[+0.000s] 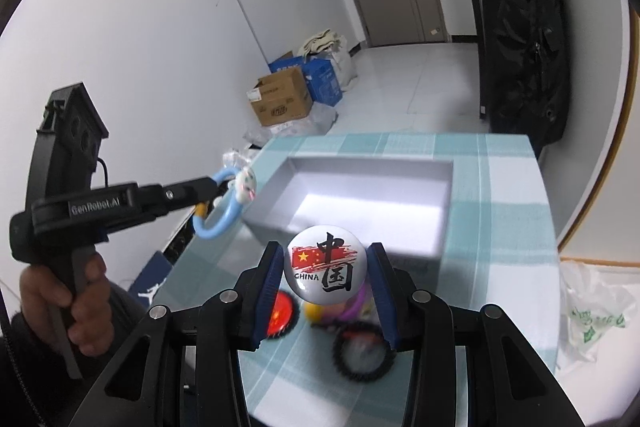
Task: Organize jewelry
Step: 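Carry the blue ring and white badge into the box and open both tools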
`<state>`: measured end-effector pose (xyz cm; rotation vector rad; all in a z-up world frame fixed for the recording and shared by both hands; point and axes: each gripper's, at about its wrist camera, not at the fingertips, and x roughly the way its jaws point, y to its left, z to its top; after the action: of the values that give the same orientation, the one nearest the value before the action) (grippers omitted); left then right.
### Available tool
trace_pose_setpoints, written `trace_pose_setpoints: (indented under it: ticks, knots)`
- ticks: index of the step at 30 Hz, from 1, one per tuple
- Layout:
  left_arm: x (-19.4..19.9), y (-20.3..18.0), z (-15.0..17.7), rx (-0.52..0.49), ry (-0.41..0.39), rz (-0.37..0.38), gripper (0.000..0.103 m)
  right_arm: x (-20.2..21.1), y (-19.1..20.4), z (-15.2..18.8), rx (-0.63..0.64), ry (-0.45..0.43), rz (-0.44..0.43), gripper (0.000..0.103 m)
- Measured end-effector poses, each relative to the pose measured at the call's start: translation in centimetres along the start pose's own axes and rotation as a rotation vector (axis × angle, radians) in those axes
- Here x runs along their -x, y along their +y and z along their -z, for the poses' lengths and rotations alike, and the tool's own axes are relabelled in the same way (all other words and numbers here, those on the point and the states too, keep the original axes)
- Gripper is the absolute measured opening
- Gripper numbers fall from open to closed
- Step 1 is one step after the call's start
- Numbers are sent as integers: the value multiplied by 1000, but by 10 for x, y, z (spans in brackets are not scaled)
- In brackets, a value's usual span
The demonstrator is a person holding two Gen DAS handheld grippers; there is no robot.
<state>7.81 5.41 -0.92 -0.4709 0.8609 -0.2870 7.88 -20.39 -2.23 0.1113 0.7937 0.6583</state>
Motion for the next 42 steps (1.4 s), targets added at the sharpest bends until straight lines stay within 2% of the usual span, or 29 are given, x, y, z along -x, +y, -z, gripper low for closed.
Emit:
trace_pose_setpoints:
  ticks: [5, 12, 23, 31, 34, 36, 37, 39, 42]
  knots:
    - [-22, -6, -14, -21, 27, -11, 6, -10, -13, -26, -6, -8, -28, 42]
    - [-55, -12, -26, -59, 81, -24, 6, -38, -37, -45, -59, 36, -63, 42]
    - [-81, -15, -25, -90, 143, -40, 6, -68, -66, -44, -142, 94, -100, 42]
    - [-88, -13, -26, -82, 150, -37, 6, -74, -65, -44, -144, 106, -116, 43]
    - [-90, -11, -27, -65, 160, -32, 12, -72, -63, -44, -136, 102, -125, 44]
    - [-89, -9, -26, -55, 167, -43, 29, -70, -63, -44, -134, 96, -127, 54]
    - [-88, -9, -26, -50, 165, -39, 32, -68, -63, -44, -133, 86, -125, 62]
    - [-82, -10, -26, -46, 147, -30, 37, -60, -63, -45, -131, 53, -123, 64]
    - [-75, -16, -27, -70, 117, -45, 38, -50, -62, -47, -130, 17, -116, 75]
